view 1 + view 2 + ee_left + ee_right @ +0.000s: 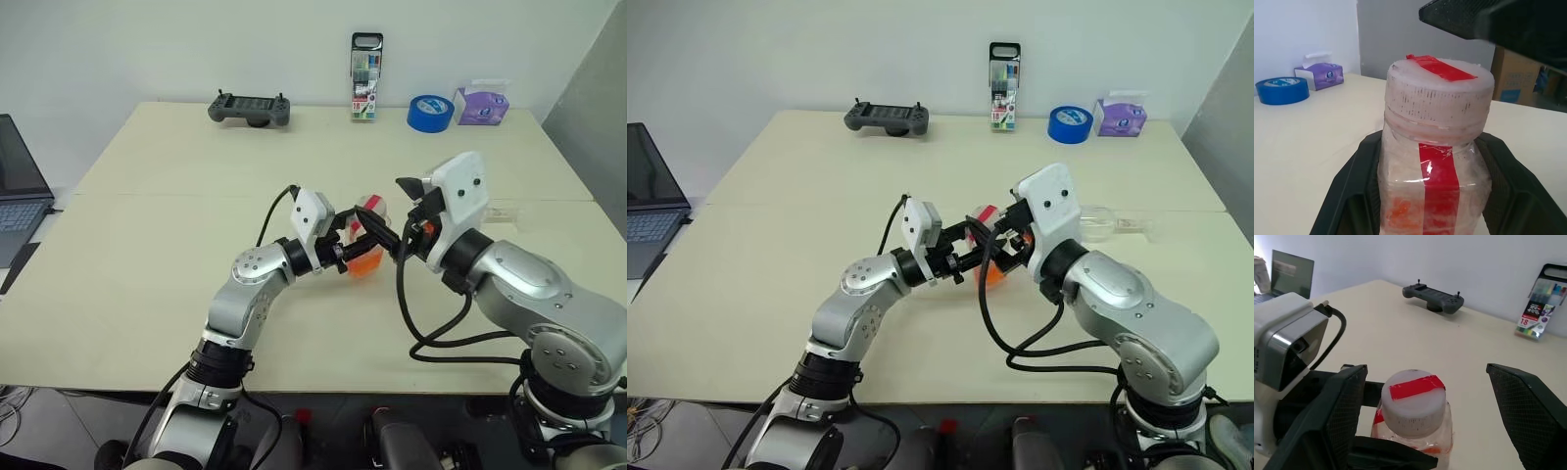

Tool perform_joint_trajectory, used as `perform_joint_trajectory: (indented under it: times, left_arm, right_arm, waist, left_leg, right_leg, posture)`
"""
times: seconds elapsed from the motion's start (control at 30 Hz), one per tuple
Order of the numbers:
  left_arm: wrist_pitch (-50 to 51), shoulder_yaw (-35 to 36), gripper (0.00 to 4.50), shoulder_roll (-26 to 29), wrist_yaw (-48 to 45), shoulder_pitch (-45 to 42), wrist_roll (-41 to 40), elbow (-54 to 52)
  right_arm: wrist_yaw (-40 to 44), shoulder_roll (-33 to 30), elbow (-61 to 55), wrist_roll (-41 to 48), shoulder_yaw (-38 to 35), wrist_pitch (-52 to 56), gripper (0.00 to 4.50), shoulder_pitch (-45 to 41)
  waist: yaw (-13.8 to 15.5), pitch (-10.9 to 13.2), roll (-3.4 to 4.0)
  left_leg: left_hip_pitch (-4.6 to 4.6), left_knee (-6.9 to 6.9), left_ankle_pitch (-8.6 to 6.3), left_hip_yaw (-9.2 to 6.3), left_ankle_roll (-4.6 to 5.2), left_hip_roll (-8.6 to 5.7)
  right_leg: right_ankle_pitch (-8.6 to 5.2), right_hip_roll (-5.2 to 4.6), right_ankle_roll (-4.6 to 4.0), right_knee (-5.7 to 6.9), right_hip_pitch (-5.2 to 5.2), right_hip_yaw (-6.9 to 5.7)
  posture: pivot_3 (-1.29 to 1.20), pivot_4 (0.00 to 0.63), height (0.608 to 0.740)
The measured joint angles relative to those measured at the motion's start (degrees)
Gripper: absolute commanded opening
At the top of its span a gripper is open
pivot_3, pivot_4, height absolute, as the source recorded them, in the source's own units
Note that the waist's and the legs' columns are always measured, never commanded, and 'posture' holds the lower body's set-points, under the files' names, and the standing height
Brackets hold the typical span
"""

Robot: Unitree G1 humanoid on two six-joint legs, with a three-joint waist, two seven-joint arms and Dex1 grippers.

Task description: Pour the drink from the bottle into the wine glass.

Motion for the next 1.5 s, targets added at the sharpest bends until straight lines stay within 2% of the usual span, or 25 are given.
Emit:
perform_joint_trajectory:
  times: [0.37,0.47,0.63,0.67,0.77,0.87,1.0,1.07,1.17,1.23,1.33,1.37,1.5]
  left_arm:
    - [0.00,0.00,2.14,-0.15,0.10,-0.07,0.03,0.02]
    - [0.00,0.00,2.14,-0.19,0.17,-0.07,0.05,0.03]
    - [0.00,-0.04,2.14,-0.54,0.66,-0.07,0.21,0.22]
    - [-0.01,-0.04,2.14,-0.55,0.72,-0.07,0.21,0.22]
    - [-0.01,-0.13,2.14,-0.75,0.90,-0.08,0.21,0.22]
    - [-0.13,-0.22,2.14,-1.08,1.00,-0.48,0.19,0.21]
    - [-0.40,-0.87,2.14,-1.11,-0.29,-0.76,0.12,-0.24]
    - [-0.36,-2.78,2.14,-1.16,-1.50,-0.61,0.04,-0.88]
    - [-0.28,-4.49,2.14,-1.33,-2.11,-0.56,-0.25,-1.86]
    - [-0.27,-4.47,2.14,-1.34,-2.03,-0.65,-0.33,-1.80]
    - [-0.27,-4.42,2.14,-1.14,-1.53,-0.64,-0.34,-1.77]
    - [-0.27,-4.41,2.14,-1.09,-1.49,-0.64,-0.36,-1.79]
    - [-0.27,-1.76,2.14,-0.46,0.17,-0.56,-0.21,-1.61]
  right_arm:
    - [-1.40,3.50,2.44,-4.64,1.88,1.34,4.15,-0.37]
    - [-1.50,5.06,2.51,-5.31,1.86,2.15,3.56,-0.37]
    - [-0.82,6.33,2.43,-5.10,2.20,3.55,1.86,-0.87]
    - [-0.75,6.31,2.44,-5.12,2.18,3.74,1.81,-1.01]
    - [1.12,4.71,2.76,-5.12,2.10,3.17,1.81,-1.24]
    - [7.79,-1.00,4.55,-4.51,2.03,-1.25,1.82,-1.42]
    - [23.12,-7.60,10.40,0.92,-2.96,-8.46,1.82,-0.34]
    - [33.63,-13.56,14.47,5.48,-6.44,-9.76,1.82,-0.10]
    - [46.96,-20.03,21.77,6.94,-6.60,-14.31,1.82,-1.84]
    - [51.30,-21.14,25.73,6.16,-5.04,-17.18,1.82,-3.47]
    - [53.61,-21.24,28.30,5.24,-3.84,-19.42,1.82,-4.51]
    - [53.74,-21.20,28.39,5.03,-3.71,-19.76,2.54,-4.55]
    - [53.00,-20.59,27.51,5.01,-3.86,-20.65,3.82,-4.49]
  waist:
    - [-0.05,0.00,0.01]
    - [-0.05,0.00,0.01]
    - [-0.07,0.00,0.01]
    - [-0.07,0.00,0.01]
    - [-0.08,0.00,0.01]
    - [-0.08,0.00,0.01]
    - [-0.07,0.00,0.00]
    - [0.08,0.04,0.03]
    - [-0.15,0.05,0.00]
    - [-0.43,0.06,0.02]
    - [-0.27,0.06,0.02]
    - [-0.17,0.06,0.02]
    - [-0.16,0.06,0.02]
  left_leg:
    - [0.00,0.00,0.00,-0.01,0.01,0.00]
    - [0.00,0.00,0.00,0.00,0.01,0.00]
    - [0.00,0.01,0.00,0.00,0.01,0.00]
    - [0.00,0.01,0.00,0.00,0.01,0.00]
    - [0.00,0.01,0.00,0.00,0.01,-0.01]
    - [0.00,0.02,-0.01,0.04,0.02,-0.03]
    - [-0.01,0.01,-0.01,0.14,0.03,-0.03]
    - [-0.01,0.01,-0.02,0.17,0.04,-0.07]
    - [0.08,0.02,-0.03,0.25,0.06,-0.03]
    - [0.24,-0.01,-0.03,0.29,0.06,0.01]
    - [0.24,0.00,-0.02,0.25,0.07,0.06]
    - [0.23,0.00,-0.01,0.23,0.07,0.07]
    - [0.21,0.01,-0.01,0.17,0.06,0.11]
  right_leg:
    - [0.00,0.01,-0.01,0.00,0.00,-0.01]
    - [0.00,0.01,-0.01,0.01,0.00,0.00]
    - [0.01,0.01,-0.01,0.01,0.00,-0.01]
    - [0.01,0.01,-0.01,0.01,0.00,0.00]
    - [0.00,0.01,-0.01,0.00,0.00,-0.01]
    - [0.00,0.01,-0.01,-0.03,0.01,-0.01]
    - [0.00,0.02,0.00,-0.07,0.06,-0.06]
    - [0.01,0.00,-0.01,-0.10,0.08,-0.05]
    - [0.01,0.02,-0.01,-0.07,0.11,0.02]
    - [0.01,0.16,-0.01,0.00,0.13,0.15]
    - [0.00,0.31,0.00,0.06,0.13,0.01]
    - [0.00,0.32,-0.01,0.07,0.13,0.00]
    - [0.01,0.23,-0.01,0.05,0.12,0.05]
  posture:
    - [0.00,0.150,0.740]
    - [0.00,0.150,0.740]
    - [0.00,0.150,0.740]
    - [0.00,0.150,0.740]
    - [0.00,0.150,0.740]
    - [0.00,0.150,0.740]
    - [0.00,0.150,0.740]
    - [0.00,0.150,0.740]
    - [0.00,0.150,0.740]
    - [0.00,0.150,0.740]
    - [0.00,0.150,0.740]
    - [0.00,0.150,0.740]
    - [0.00,0.150,0.740]
